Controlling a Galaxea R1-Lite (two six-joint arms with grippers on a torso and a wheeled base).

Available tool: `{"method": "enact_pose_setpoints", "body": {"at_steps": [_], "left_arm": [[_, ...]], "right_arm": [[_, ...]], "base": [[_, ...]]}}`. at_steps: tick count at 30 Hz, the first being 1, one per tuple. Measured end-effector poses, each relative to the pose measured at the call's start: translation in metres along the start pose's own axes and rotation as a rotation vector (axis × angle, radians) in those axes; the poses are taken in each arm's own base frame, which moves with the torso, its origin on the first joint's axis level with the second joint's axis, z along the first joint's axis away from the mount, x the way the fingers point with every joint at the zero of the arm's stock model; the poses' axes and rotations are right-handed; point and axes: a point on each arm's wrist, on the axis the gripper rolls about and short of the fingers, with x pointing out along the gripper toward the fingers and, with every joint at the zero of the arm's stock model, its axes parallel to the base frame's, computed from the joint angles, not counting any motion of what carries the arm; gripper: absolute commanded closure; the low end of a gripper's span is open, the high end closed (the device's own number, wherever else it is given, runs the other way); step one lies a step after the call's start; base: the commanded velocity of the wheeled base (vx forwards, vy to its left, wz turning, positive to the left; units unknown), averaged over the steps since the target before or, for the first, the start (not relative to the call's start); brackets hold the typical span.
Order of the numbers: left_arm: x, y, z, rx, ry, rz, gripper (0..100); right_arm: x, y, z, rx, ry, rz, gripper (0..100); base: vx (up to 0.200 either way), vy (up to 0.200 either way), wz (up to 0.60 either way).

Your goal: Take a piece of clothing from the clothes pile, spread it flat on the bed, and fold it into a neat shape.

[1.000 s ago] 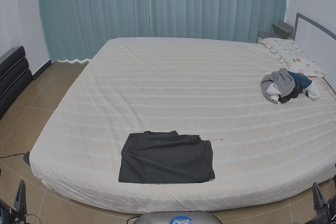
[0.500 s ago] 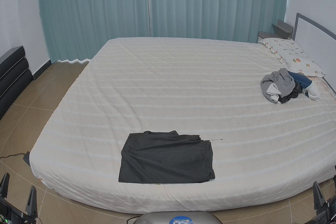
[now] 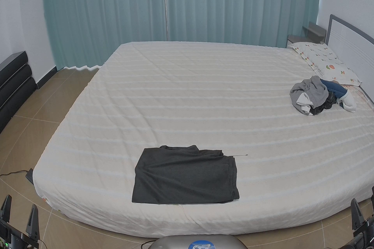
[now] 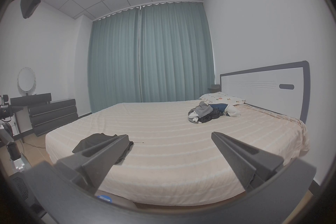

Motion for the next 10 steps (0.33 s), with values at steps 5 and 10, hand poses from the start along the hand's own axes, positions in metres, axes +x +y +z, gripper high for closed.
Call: {"method": "enact_pose_setpoints", "body": {"at_steps": [5,10], "left_arm": [[-0.0002,-0.0025,-0.0019,0.001,0.021,-0.112,0],[-0.0004,-0.0039,-0.0044,0.038,0.043,-0.178,0]], "right_arm": [[0.0000,0.0000,0.0000,0.000,0.001,0.002,0],[0.0000,0.0000,0.0000,0.000,0.001,0.002,0]], "base": [[0.000,0.000,0.00],[0.000,0.000,0.00]]}}
